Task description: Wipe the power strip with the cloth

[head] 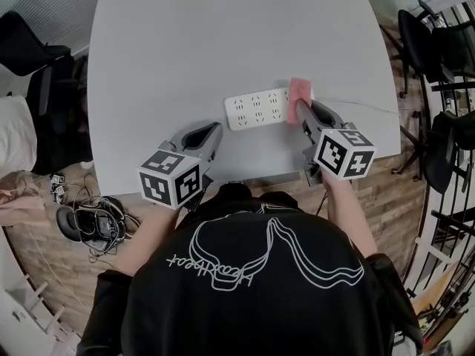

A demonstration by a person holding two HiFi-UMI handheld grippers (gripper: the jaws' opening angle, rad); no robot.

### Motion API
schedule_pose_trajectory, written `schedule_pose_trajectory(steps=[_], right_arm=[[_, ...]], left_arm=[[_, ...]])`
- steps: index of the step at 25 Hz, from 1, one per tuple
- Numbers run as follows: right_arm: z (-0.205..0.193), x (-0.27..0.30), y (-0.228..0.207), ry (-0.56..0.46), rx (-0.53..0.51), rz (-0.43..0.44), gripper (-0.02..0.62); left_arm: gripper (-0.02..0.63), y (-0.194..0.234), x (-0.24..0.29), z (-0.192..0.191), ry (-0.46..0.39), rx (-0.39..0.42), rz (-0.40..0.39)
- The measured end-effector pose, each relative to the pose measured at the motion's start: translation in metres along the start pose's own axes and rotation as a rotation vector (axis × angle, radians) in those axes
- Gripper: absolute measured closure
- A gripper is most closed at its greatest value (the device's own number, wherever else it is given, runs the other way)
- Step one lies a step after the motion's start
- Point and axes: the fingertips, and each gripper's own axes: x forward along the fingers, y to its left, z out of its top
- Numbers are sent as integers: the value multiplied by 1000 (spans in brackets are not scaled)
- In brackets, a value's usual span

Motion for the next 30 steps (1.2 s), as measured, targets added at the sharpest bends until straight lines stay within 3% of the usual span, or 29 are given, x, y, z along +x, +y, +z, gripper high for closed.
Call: schedule_pose_trajectory(steps=[14,30], right_arm=[[-29,36,97,77,-68,214,555],[-54,67,122,155,-105,259,555]], left_arm=[[591,7,-9,-5,-15,-27,19],[591,20,-16,-12,-12,-52,43]])
